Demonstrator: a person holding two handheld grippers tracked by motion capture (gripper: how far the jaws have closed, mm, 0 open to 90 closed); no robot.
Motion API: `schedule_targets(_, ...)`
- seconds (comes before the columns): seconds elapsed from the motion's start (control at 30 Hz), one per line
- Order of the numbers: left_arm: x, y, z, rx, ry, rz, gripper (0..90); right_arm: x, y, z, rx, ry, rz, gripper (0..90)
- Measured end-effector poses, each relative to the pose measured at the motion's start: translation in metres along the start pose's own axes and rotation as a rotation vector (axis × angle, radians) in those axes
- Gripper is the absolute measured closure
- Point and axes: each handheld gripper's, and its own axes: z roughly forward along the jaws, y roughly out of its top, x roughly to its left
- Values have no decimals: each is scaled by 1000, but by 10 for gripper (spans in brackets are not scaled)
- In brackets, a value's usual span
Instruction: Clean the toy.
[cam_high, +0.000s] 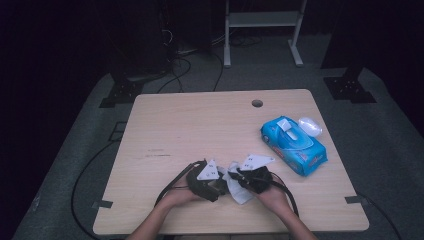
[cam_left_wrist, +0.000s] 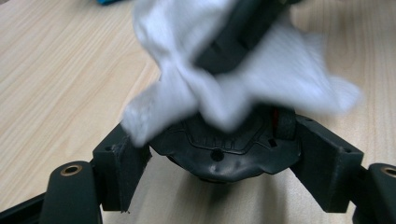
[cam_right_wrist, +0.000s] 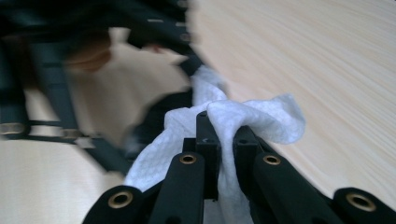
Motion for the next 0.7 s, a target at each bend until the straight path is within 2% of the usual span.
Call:
schedule_targets(0.03, -1, 0, 1, -2, -3, 1, 239, -2, -1, -1, -2, 9, 18, 851)
schedule_targets(0.07, -1, 1, 1, 2, -4, 9, 239, 0, -1, -1, -3, 13, 16, 851)
schedule_targets(0.17, -4, 4, 3, 10, -11, 32, 239, 14, 3, 5, -21, 90, -22, 849)
schedule_targets(0.23, -6, 2, 4, 19, -9, 32, 239, 23, 7, 11, -8, 62, -73, 850)
schedule_targets(0.3, -5, 1, 4, 24, -14, 31, 239, 20, 7, 11, -7, 18, -65, 850)
schedule_targets(0.33, -5, 1, 5, 25, -16, 29, 239, 16, 5, 10, -4, -18, -60, 851)
schedule_targets(0.4, -6, 2, 6, 19, -20, 30, 239, 7, 3, 6, -6, -54, -23, 851)
schedule_targets(0.47, -7, 4, 7, 17, -27, 34, 239, 7, 2, 4, -10, -50, -4, 851)
schedule_targets(0.53, -7, 4, 8, 18, -29, 36, 240, 13, 3, 6, -25, -6, -18, 850)
schedule_targets(0.57, -7, 3, 8, 25, -27, 33, 239, 17, 4, 9, -19, 0, -32, 850)
schedule_targets(0.63, -7, 1, 8, 35, -27, 32, 240, 20, 6, 12, 3, -31, -67, 850)
schedule_targets(0.7, -6, -1, 8, 39, -27, 31, 239, 13, 4, 9, 7, -61, -50, 851)
